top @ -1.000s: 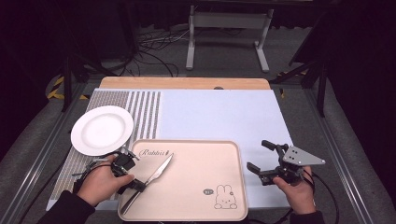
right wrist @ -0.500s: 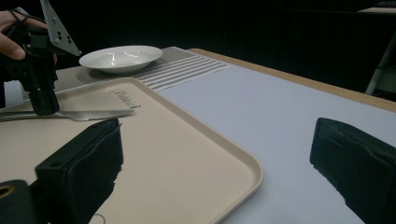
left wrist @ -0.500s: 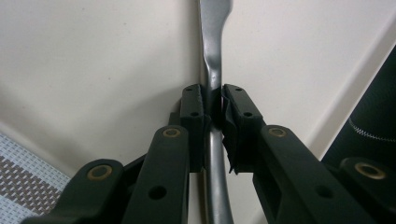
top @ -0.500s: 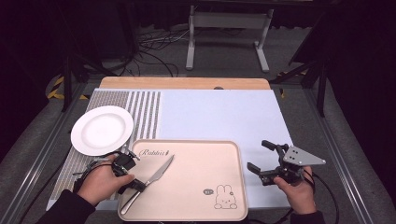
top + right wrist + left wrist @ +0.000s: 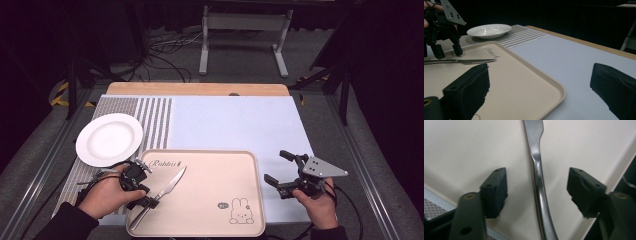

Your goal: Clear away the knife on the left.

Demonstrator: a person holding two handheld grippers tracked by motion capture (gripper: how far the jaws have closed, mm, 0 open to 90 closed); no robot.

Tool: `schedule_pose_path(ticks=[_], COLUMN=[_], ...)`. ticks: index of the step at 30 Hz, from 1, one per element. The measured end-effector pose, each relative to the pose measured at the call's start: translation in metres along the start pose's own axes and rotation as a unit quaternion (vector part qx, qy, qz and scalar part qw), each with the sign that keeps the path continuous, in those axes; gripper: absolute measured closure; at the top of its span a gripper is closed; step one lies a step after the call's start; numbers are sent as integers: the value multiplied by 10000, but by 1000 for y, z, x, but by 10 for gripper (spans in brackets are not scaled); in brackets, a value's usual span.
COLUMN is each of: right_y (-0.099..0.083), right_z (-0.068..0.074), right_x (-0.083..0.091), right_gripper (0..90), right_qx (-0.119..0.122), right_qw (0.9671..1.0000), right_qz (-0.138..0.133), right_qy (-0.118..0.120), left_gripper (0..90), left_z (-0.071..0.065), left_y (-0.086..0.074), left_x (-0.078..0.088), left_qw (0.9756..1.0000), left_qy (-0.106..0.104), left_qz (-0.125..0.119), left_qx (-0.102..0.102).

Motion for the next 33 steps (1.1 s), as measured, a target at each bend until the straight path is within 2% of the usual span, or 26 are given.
schedule_pose_path(ticks=[1, 2, 3, 4, 5, 8, 10, 11, 13, 14, 15, 16, 18, 20, 21, 23, 26, 29, 32, 33], right_y=[0, 0, 0, 0, 0, 0, 1, 1, 1, 1, 1, 0, 0, 0, 0, 0, 0, -1, 0, 0], right_z=[0, 0, 0, 0, 0, 0, 0, 0, 0, 0, -1, -1, -1, 0, 0, -1, -1, -1, -1, -1], right_x=[0, 0, 0, 0, 0, 0, 1, 1, 1, 1, 1, 1, 0, 0, 0, 1, 1, 1, 2, 2], right_gripper=[30, 30, 30, 30, 30, 30, 30, 30, 30, 29, 29, 28, 28, 29, 28, 28, 29, 28, 28, 28], right_qx=[-2, -2, -2, 0, -7, -31, -45, -47, -49, -52, -49, -52, -50, -53, -53, -45, -56, -64, -69, -68], right_qw=[10000, 10000, 10000, 10000, 10000, 10000, 10000, 10000, 10000, 10000, 10000, 10000, 10000, 10000, 10000, 10000, 10000, 10000, 10000, 10000], right_qz=[1, -3, -3, -3, -5, -25, -48, -52, -55, -60, -56, -52, -35, -38, -37, -41, -31, -29, -53, -44], right_qy=[1, 2, 2, 8, 13, 26, 38, 46, 33, 35, 33, 35, 39, 44, 45, 35, 36, 44, 43, 40], left_gripper=[242, 221, 221, 183, 170, 173, 212, 233, 257, 285, 376, 412, 531, 708, 767, 851, 898, 899, 900, 900], left_z=[-1, -1, -2, -3, -4, -10, -13, -13, -15, -17, -17, -17, -17, -20, -20, -24, -26, -29, -29, -29], left_y=[1, 1, 3, 4, 6, 12, 15, 15, 18, 20, 23, 25, 29, 32, 32, 37, 39, 41, 41, 41], left_x=[1, 1, 1, 1, 2, 4, 4, 4, 3, 3, 0, -1, -4, -8, -8, -12, -16, -22, -27, -29], left_qw=[9999, 9999, 9997, 9992, 9982, 9950, 9933, 9933, 9910, 9887, 9859, 9835, 9806, 9805, 9805, 9790, 9792, 9792, 9803, 9797], left_qy=[62, 62, 128, 201, 299, 374, 375, 375, 362, 387, 370, 370, 355, 252, 252, 255, 200, 168, 99, 95], left_qz=[-17, -17, -82, -160, -207, -434, -512, -512, -652, -719, -807, -869, -911, -906, -906, -793, -720, -569, -428, -425], left_qx=[-82, -82, -194, -310, -471, -821, -970, -970, -1115, -1260, -1421, -1541, -1697, -1727, -1727, -1861, -1888, -1942, -1925, -1955])
Point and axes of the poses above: each handheld gripper's, and its own axes: x roughly backward along the jaws, y roughly out of its top, z roughly to its left, the point moved 3 cm from there along -x, roughly forward along the jaws, and after that the axes turned 4 degrees about -y, right-handed, at the moved point
